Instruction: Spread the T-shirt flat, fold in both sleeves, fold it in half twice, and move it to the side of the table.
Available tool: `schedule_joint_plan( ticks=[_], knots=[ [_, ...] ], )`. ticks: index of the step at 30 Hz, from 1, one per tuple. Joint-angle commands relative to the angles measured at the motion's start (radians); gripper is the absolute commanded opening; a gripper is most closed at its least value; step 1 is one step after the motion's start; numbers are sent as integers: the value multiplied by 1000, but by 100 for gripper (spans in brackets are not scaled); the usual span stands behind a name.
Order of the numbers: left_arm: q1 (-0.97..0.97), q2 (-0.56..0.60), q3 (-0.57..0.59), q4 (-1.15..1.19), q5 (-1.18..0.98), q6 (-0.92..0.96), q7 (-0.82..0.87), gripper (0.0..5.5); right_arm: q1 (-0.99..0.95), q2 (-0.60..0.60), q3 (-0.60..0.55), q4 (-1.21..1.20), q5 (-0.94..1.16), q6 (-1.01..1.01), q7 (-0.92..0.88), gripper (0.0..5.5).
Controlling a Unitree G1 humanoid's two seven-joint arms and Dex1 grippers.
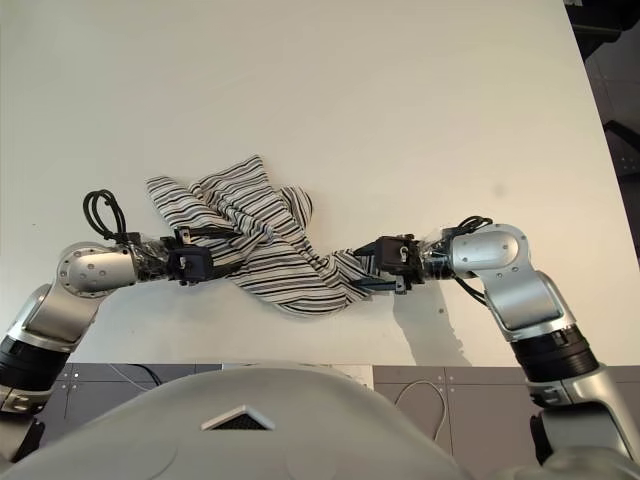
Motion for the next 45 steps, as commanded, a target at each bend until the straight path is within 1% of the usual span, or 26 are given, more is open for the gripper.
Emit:
schedule_joint_plan(
  ticks=[1, 3, 4, 5, 6, 8, 10, 12, 15, 17, 18, 20, 22, 24, 25, 28, 31, 32, 34, 36, 37, 40, 42, 43, 44, 45],
  knots=[
    [-16, 8, -15, 80, 63, -52, 27, 240, -17, 33, -3, 38, 4, 18, -23, 189],
    [-33, -5, -4, 114, 64, -72, 54, 200, -33, 59, -9, 82, 0, 10, -45, 147],
    [-46, -16, 2, 130, 63, -79, 71, 193, -51, 73, -11, 121, -18, -6, -68, 135],
    [-58, -26, 7, 143, 61, -84, 85, 174, -68, 85, -12, 155, -35, -19, -89, 118],
    [-69, -38, 10, 154, 58, -92, 98, 165, -93, 101, -17, 198, -53, -29, -120, 106],
    [-92, -67, 16, 175, 47, -94, 122, 123, -151, 133, -34, 283, -81, -49, -185, 63],
    [-133, -121, 31, 227, 37, -79, 172, 87, -230, 176, -72, 377, -99, -67, -280, 27],
    [-187, -175, 59, 270, 44, -71, 249, 53, -317, 216, -125, 452, -99, -71, -373, 10],
    [-263, -261, 161, 244, -66, -15, 333, 14, -423, 254, -214, 466, -51, -81, -452, 10],
    [-282, -293, 208, 199, -149, 18, 338, 14, -473, 279, -269, 389, -6, -86, -488, 10],
    [-284, -302, 223, 182, -168, 30, 347, 14, -489, 295, -289, 308, 34, -79, -491, 10],
    [-289, -311, 255, 172, -168, 51, 384, 14, -504, 324, -291, 88, 136, -56, -463, 10],
    [-287, -302, 283, 179, -168, 76, 399, 14, -471, 316, -237, -114, 221, -19, -391, 10],
    [-259, -275, 282, 169, -173, 85, 363, 14, -398, 272, -177, -213, 257, 8, -300, 10],
    [-212, -231, 245, 151, -168, 101, 289, 14, -353, 240, -152, -233, 264, 20, -251, 10],
    [-41, -72, 135, 98, -115, 27, 91, 14, -234, 124, -84, -258, 243, 39, -110, 10],
    [40, 17, 98, 73, -85, -9, 3, 14, -140, 22, -19, -191, 132, -35, -13, 10],
    [34, 21, 98, 80, -78, -6, -1, 14, -130, 18, -16, -174, 123, -43, -6, 10],
    [14, 22, 102, 99, -64, -6, 8, 14, -132, 41, -42, -192, 186, 5, -11, 10],
    [25, 25, 113, 86, -98, 19, -8, 14, -119, 26, -71, -218, 256, 71, 4, 10],
    [37, 26, 120, 64, -134, 48, -26, 14, -106, 5, -74, -216, 253, 78, 16, 10],
    [63, 24, 161, -72, -339, 207, -99, 14, -50, -62, -65, -187, 184, 65, 41, 10],
    [31, 19, 177, -64, -329, 219, -82, 14, -27, -77, -65, -187, 170, 73, 40, 10],
    [14, 23, 175, -39, -294, 194, -69, 10, -19, -81, -68, -193, 174, 80, 43, 45],
    [-3, 30, 173, 1, -250, 149, -56, 36, -13, -89, -79, -206, 197, 97, 53, 61],
    [-15, 34, 173, 34, -219, 111, -45, 43, -15, -95, -94, -214, 226, 122, 64, 75]
  ],
)
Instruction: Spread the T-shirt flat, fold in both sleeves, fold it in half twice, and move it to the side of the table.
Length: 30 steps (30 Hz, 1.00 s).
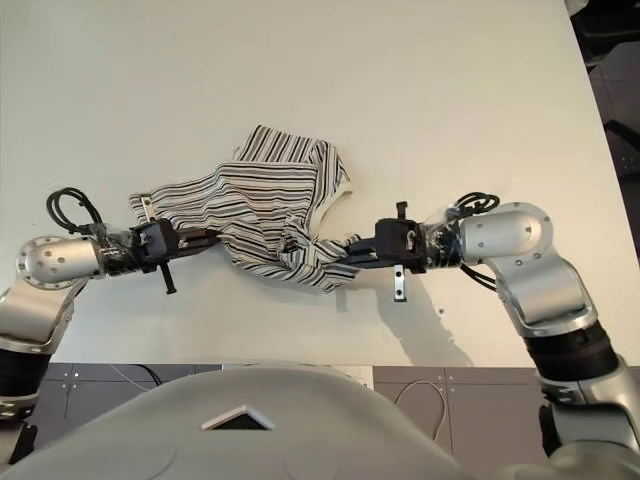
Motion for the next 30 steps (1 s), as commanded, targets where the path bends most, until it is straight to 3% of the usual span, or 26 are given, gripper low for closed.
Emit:
schedule_joint_plan(
  ticks=[1, 6, 9, 10, 14, 19, 22, 25, 30],
  knots=[
    [-58, 22, 5, 112, 117, -118, 40, 63, 4, -34, -43, -34, 76, 74, 38, 94],
    [-34, 36, -16, 125, 123, -167, -10, 145, -36, -75, -174, -37, 300, 212, 135, 116],
    [-26, 59, -11, 148, 145, -184, -22, 182, -132, -59, -203, 150, 199, 151, 76, 116],
    [-28, 59, -2, 146, 131, -175, -26, 214, -161, -55, -189, 220, 128, 105, 47, 116],
    [-60, -10, 10, -22, -20, -9, -16, 214, -326, 156, -52, 504, -78, -88, -66, 116],
    [-111, -30, -61, -123, 71, 28, 11, 214, -485, 327, 84, 844, -288, -356, -130, 116],
    [-91, 13, -150, -38, 218, -87, -6, 214, -538, 343, 156, 1067, -424, -521, -159, 116],
    [-81, 50, -166, 49, 270, -168, -15, 214, -547, 321, 208, 1216, -512, -626, -162, 116],
    [-152, 29, -210, 260, 369, -281, 20, 214, -508, 201, 205, 1221, -488, -683, -30, 116]
  ],
)
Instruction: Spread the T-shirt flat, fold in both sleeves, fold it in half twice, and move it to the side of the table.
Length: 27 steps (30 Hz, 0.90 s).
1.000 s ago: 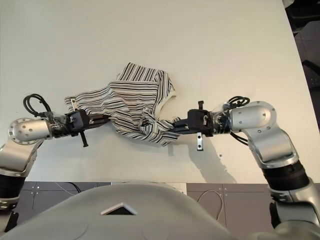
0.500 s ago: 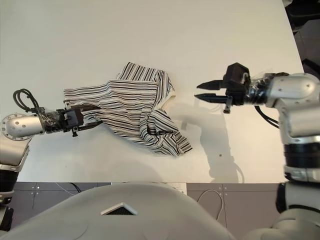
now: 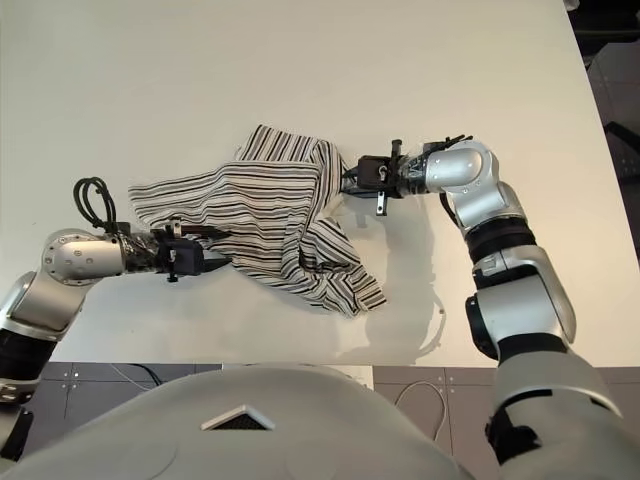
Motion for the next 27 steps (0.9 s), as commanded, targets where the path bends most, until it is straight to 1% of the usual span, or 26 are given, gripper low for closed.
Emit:
schedule_joint_plan(
  ticks=[1, 3, 4, 7, 9, 11, 12, 14, 16, 18, 20, 22, 24, 27],
  knots=[
    [-94, -54, -46, 216, 95, -75, 60, 214, 107, -156, 19, -8, -37, 17, 153, 116],
    [-193, -126, -56, 356, 129, -124, 142, 214, 158, -227, 2, -115, 14, 53, 239, 116],
    [-253, -154, -55, 417, 146, -155, 183, 214, 196, -261, -8, -207, 57, 94, 285, 116],
    [-450, -205, -80, 632, 241, -259, 294, 214, 317, -347, -43, -526, 220, 293, 388, 116],
    [-561, -233, -107, 773, 317, -315, 378, 214, 360, -366, -67, -707, 318, 454, 415, 116],
    [-624, -257, -100, 822, 337, -338, 438, 214, 366, -359, -83, -806, 361, 561, 415, 116],
    [-630, -276, -74, 792, 299, -327, 440, 214, 361, -349, -90, -822, 362, 593, 401, 116],
    [-592, -303, -21, 616, 192, -269, 410, 214, 356, -345, -99, -827, 341, 614, 372, 116],
    [-505, -304, 5, 367, 103, -174, 357, 214, 377, -352, -111, -846, 339, 630, 354, 116],
    [-394, -287, -7, 127, 22, -56, 288, 214, 410, -361, -135, -868, 359, 643, 341, 116],
    [-275, -243, -53, -40, -32, 17, 210, 214, 411, -361, -161, -859, 361, 641, 325, 116],
    [-150, -199, -85, -138, -44, 55, 165, 214, 377, -352, -186, -813, 348, 620, 305, 116],
    [-63, -183, -99, -189, -23, 87, 162, 214, 340, -343, -201, -760, 335, 602, 295, 116],
    [-5, -164, -143, -163, 46, 68, 158, 214, 264, -322, -208, -632, 291, 545, 272, 116]
  ],
)
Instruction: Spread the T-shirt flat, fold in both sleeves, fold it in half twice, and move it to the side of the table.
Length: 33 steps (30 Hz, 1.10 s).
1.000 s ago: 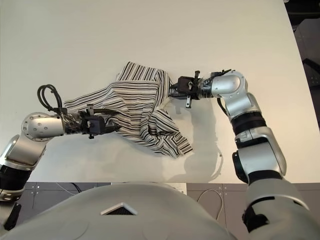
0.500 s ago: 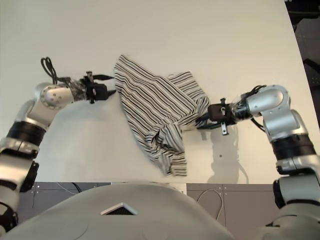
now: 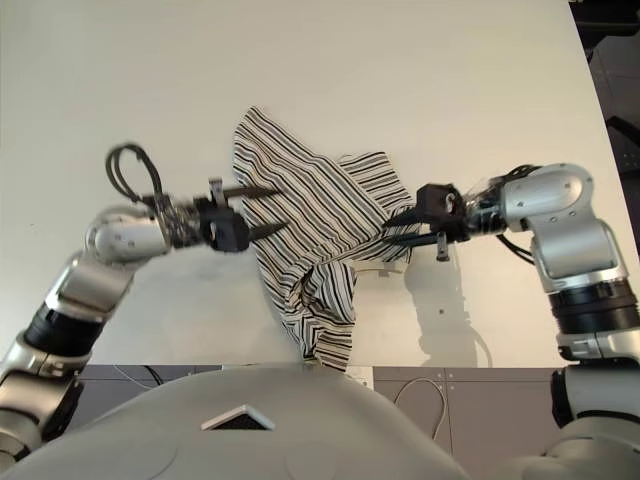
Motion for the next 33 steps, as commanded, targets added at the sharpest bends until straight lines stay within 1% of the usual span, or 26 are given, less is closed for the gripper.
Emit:
schedule_joint_plan(
  ticks=[1, 5, 8, 10, 12, 14, 17, 21, 23, 24, 26, 28, 29, 31, 33],
  knots=[
    [43, 22, -56, 45, 83, -18, -14, 214, -91, 30, -9, 157, -72, -88, -39, 116],
    [41, 22, -120, 157, 180, -99, -8, 214, -85, 62, 28, 267, -160, -216, -80, 116],
    [14, 43, -152, 275, 266, -183, 13, 214, -66, 67, 56, 336, -236, -314, -121, 116],
    [-9, 78, -143, 353, 308, -246, 41, 214, -56, 70, 71, 389, -285, -373, -158, 116],
    [-46, 127, -104, 405, 316, -316, 66, 214, -36, 64, 78, 392, -295, -399, -155, 116],
    [-125, 166, -72, 505, 337, -390, 106, 214, -11, 59, 81, 358, -284, -407, -143, 116],
    [-270, 192, -66, 675, 404, -547, 189, 214, 25, 48, 84, 279, -284, -412, -142, 116],
    [-453, 162, -89, 874, 526, -766, 353, 214, 64, 40, 72, 148, -253, -359, -133, 116],
    [-504, 135, -54, 925, 509, -788, 415, 214, 83, 54, 55, 68, -217, -304, -145, 116],
    [-509, 119, -16, 925, 451, -765, 421, 214, 98, 54, 48, 26, -204, -285, -149, 116],
    [-494, 106, 55, 877, 346, -708, 421, 214, 132, 44, 29, -55, -184, -259, -161, 116],
    [-372, 133, 139, 619, 182, -561, 365, 214, 172, 20, -13, -156, -129, -219, -156, 116],
    [-279, 161, 157, 446, 75, -469, 314, 214, 189, 5, -37, -194, -114, -207, -159, 116],
    [-51, 230, 149, 120, -84, -300, 233, 214, 219, -16, -75, -211, -111, -211, -173, 116],
    [138, 254, 115, -56, -121, -215, 215, 214, 219, -11, -73, -158, -156, -251, -203, 116]
  ],
)
